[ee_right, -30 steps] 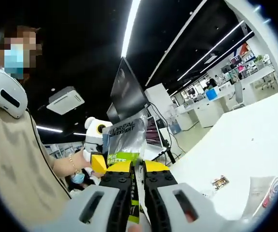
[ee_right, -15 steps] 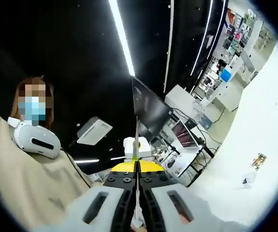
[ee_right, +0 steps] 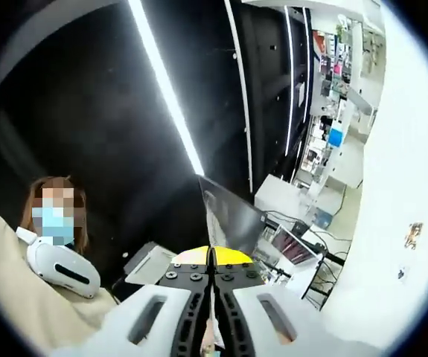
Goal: Arrange the skincare products in the storage area until every visible bottle or jar stands upright without overlapping.
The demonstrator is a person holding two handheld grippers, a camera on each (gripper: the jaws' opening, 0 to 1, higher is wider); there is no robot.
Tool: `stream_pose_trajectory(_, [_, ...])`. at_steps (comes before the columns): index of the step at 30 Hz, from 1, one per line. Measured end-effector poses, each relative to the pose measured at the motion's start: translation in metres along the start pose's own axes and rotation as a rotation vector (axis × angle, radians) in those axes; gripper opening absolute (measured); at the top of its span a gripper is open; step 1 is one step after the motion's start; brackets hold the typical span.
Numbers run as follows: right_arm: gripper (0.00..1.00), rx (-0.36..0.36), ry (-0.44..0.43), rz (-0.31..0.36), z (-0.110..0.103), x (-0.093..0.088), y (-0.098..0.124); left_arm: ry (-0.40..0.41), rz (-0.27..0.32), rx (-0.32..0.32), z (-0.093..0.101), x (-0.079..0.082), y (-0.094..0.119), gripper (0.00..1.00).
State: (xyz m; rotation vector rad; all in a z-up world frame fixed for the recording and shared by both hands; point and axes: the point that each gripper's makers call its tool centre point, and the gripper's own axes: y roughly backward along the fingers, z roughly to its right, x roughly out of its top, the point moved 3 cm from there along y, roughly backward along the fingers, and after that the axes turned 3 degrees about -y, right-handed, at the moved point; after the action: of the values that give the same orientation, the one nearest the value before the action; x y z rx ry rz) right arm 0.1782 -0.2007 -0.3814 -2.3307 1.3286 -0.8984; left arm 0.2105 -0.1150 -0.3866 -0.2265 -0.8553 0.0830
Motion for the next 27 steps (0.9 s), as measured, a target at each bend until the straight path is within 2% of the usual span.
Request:
stream_pose_trajectory(1, [0.00, -0.005, -0.008, 0.017, 0.001, -0.001, -0.001, -0.008, 0.000, 0.013, -0.003, -0.004, -0.001, 0.49])
stream_pose_trajectory(4, [0.00, 0.001, -0.071, 0.083, 0.002, 0.000, -0.004, 0.002, -0.002, 0.033, -0.010, -0.019, -0.003, 0.48])
stream_pose_trajectory(7, [0.00, 0.031, -0.134, 0.149, 0.000, 0.004, -0.004, 0.069, 0.053, 0.045, -0.013, -0.026, -0.004, 0.45])
stream_pose_trajectory(10, [0.00, 0.035, -0.146, 0.183, 0.001, 0.007, -0.003, 0.102, 0.097, 0.052, -0.015, -0.031, -0.001, 0.30])
stream_pose_trajectory(12, [0.00, 0.029, -0.147, 0.189, 0.003, 0.009, -0.002, 0.117, 0.111, 0.058, -0.015, -0.033, 0.000, 0.15])
stream_pose_trajectory(14, [0.00, 0.003, -0.132, 0.195, 0.007, 0.010, 0.000, 0.129, 0.118, 0.046, -0.011, -0.032, 0.000, 0.11])
stream_pose_trajectory(16, [0.01, -0.067, -0.095, 0.197, 0.019, 0.012, 0.005, 0.138, 0.107, 0.052, -0.009, -0.033, 0.000, 0.00])
stream_pose_trajectory(17, [0.01, -0.106, -0.066, 0.210, 0.024, 0.014, 0.009, 0.149, 0.108, 0.055, -0.008, -0.033, 0.000, 0.00])
stream_pose_trajectory(19, [0.01, -0.117, -0.069, 0.191, 0.026, 0.011, 0.011, 0.180, 0.091, 0.070, -0.009, -0.036, 0.002, 0.00])
stream_pose_trajectory(21, [0.01, -0.166, -0.017, 0.171, 0.031, 0.010, 0.014, 0.204, 0.082, 0.075, -0.008, -0.037, 0.002, 0.00])
stream_pose_trajectory(24, [0.04, -0.190, 0.056, 0.117, 0.032, 0.008, 0.017, 0.235, 0.070, 0.069, -0.007, -0.036, 0.005, 0.00])
stream_pose_trajectory(25, [0.08, -0.188, 0.051, 0.115, 0.030, 0.007, 0.016, 0.237, 0.066, 0.068, -0.006, -0.036, 0.005, 0.00])
stream_pose_trajectory(27, [0.27, -0.198, 0.022, 0.096, 0.033, 0.006, 0.018, 0.258, 0.058, 0.052, -0.004, -0.034, 0.007, 0.00])
